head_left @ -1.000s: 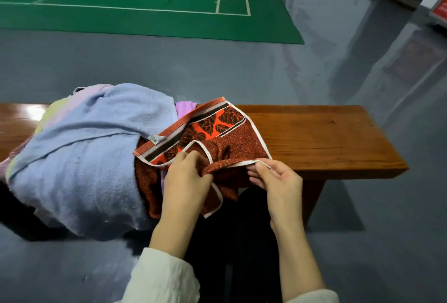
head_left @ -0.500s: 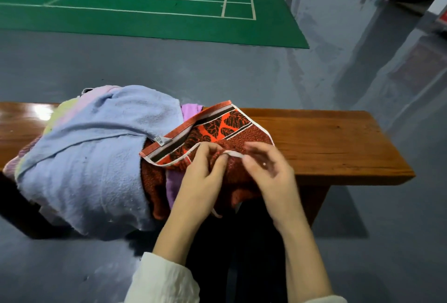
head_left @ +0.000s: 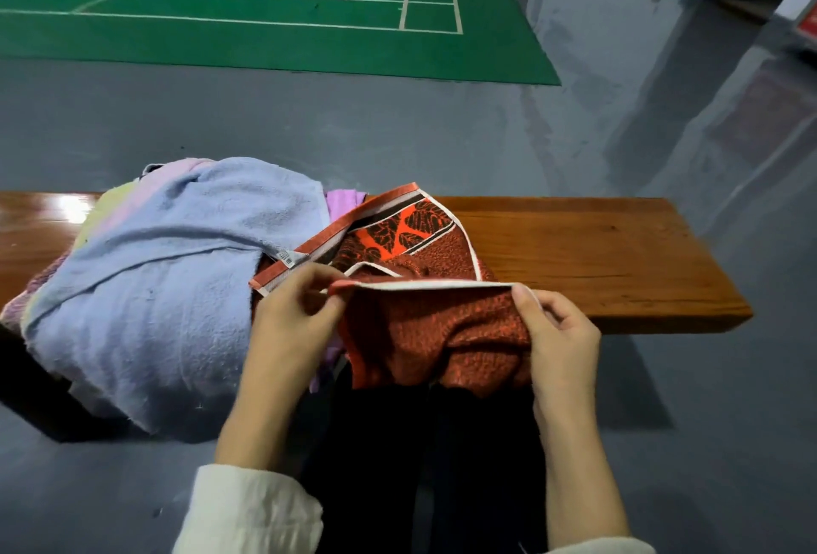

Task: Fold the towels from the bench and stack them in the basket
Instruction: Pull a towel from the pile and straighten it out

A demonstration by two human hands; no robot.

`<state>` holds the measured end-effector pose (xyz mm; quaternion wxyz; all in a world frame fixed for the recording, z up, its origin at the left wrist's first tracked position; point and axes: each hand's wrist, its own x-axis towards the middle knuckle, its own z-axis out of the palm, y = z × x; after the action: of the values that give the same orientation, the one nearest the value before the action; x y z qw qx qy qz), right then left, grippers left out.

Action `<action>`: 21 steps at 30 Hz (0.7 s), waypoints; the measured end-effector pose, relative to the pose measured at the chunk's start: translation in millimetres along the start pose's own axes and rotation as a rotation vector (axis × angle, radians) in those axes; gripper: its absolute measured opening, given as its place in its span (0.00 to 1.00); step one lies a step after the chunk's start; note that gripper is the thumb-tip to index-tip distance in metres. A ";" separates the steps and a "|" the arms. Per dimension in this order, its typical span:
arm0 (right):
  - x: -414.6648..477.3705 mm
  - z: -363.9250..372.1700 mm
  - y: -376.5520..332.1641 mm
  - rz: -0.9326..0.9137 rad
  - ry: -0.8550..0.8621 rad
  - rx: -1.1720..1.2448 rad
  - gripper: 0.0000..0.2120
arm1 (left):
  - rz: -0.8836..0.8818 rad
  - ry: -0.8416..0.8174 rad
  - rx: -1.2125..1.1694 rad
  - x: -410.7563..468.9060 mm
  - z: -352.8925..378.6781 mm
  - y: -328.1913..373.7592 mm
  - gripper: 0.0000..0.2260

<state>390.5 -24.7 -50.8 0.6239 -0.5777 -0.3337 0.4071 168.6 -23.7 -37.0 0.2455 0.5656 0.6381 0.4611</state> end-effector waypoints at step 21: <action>-23.8 18.9 -12.0 -0.096 -0.591 -0.280 0.08 | 0.015 -0.440 -0.050 -16.7 23.3 33.4 0.09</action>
<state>364.7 -37.5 -35.6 0.4330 -0.4982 -0.5801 0.4773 208.7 -34.5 -22.1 0.3894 0.6512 0.5532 0.3440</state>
